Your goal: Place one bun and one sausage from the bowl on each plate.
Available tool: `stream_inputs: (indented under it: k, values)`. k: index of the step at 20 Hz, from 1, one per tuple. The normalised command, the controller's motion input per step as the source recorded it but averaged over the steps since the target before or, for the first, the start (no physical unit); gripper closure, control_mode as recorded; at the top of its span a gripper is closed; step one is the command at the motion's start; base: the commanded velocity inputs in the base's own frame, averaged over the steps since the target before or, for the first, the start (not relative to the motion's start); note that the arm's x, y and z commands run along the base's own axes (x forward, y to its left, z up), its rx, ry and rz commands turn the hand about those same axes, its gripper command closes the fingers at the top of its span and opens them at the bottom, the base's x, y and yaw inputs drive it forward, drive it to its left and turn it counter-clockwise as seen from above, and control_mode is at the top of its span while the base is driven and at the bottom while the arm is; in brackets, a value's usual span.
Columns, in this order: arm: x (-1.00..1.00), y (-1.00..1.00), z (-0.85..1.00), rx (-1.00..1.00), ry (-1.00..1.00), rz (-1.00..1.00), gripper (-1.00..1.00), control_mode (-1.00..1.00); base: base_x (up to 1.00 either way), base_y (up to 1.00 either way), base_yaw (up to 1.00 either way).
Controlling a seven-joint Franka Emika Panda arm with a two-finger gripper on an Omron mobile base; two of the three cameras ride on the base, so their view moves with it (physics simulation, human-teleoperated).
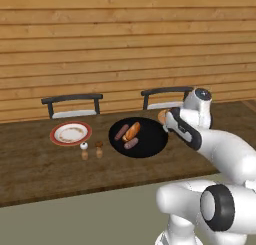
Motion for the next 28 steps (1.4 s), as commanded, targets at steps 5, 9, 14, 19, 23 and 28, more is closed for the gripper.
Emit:
stream_inputs:
  k: [5, 9, 14, 19, 23, 28]
  values:
    - [0.88, -0.82, 0.56, -0.03, 0.57, 0.00, 1.00, -1.00, 0.00, 0.00, 0.00]
    - [0.97, -0.65, -0.05, 0.00, 0.46, -0.01, 1.00, -1.00, 0.00, 0.00, 0.00]
    - [0.80, -0.33, -0.71, 0.00, 0.17, 0.00, 1.00, -1.00, 0.00, 0.00, 0.00]
    - [0.62, -0.16, -0.82, 0.04, 0.03, 0.00, 1.00, -1.00, 0.00, 0.00, 0.00]
    - [0.62, -0.09, -0.44, 0.00, 0.00, 0.00, 1.00, -1.00, 0.00, 0.00, 0.00]
    - [0.58, -0.16, -0.36, 0.00, 0.00, 0.00, 1.00, -1.00, 0.00, 0.00, 0.00]
